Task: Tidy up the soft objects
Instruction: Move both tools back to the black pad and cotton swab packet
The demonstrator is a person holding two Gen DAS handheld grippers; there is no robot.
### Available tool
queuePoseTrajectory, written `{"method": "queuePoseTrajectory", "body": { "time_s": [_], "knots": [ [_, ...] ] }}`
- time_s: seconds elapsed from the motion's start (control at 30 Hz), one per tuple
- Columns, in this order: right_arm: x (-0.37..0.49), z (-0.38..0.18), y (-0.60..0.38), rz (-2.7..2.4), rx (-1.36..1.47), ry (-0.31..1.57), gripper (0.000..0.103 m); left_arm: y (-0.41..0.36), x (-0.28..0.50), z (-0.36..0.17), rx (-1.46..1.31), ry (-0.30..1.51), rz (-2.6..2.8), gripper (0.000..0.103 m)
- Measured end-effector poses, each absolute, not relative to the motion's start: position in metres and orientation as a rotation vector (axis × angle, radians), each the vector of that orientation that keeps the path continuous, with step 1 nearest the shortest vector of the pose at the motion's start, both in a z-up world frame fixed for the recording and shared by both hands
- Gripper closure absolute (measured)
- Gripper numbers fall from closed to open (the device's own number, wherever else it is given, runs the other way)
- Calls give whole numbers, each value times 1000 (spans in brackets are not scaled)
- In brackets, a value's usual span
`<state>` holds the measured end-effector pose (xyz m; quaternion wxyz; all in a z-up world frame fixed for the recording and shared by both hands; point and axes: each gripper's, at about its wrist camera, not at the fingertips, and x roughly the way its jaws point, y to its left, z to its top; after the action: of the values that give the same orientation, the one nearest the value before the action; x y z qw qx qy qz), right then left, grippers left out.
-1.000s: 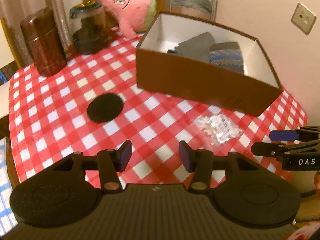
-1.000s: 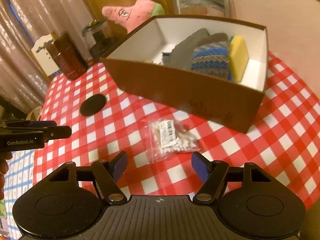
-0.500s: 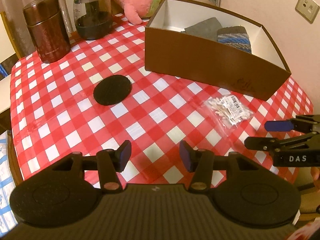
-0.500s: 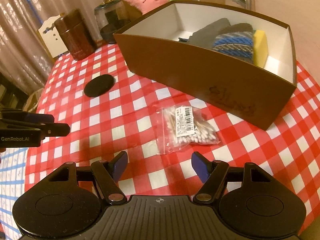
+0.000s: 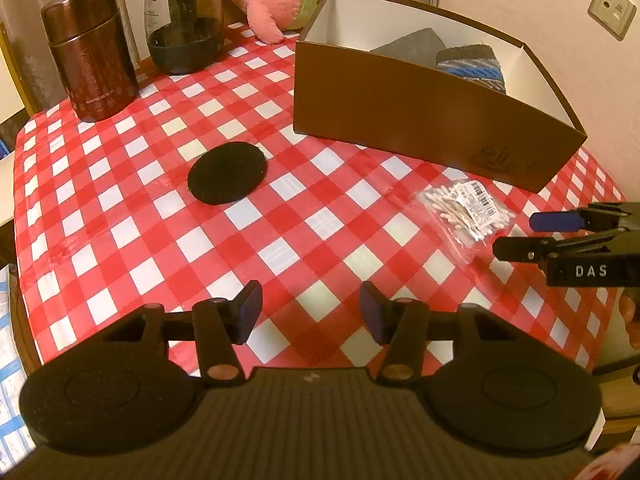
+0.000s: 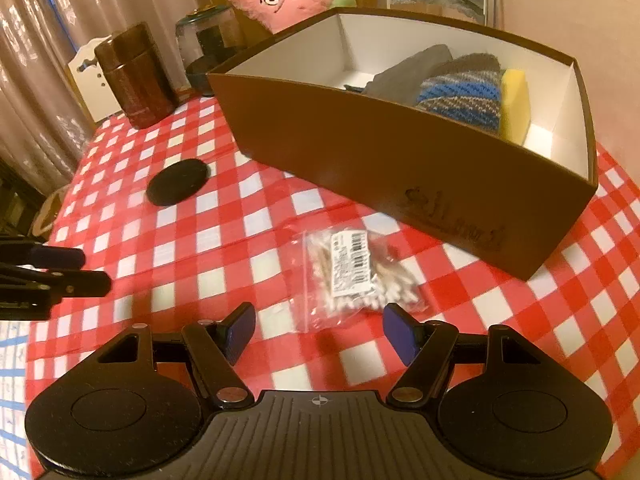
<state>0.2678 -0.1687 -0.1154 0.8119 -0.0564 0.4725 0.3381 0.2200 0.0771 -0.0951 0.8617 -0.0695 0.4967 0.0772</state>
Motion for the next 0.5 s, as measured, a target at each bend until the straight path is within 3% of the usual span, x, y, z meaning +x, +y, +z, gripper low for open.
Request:
{"method": "queuePoseTrajectory", "body": {
  "time_s": [0.5],
  "knots": [
    [308,-146,-158,712,-182,985,33,96,222,-109,-148,1016,164,52]
  ]
}}
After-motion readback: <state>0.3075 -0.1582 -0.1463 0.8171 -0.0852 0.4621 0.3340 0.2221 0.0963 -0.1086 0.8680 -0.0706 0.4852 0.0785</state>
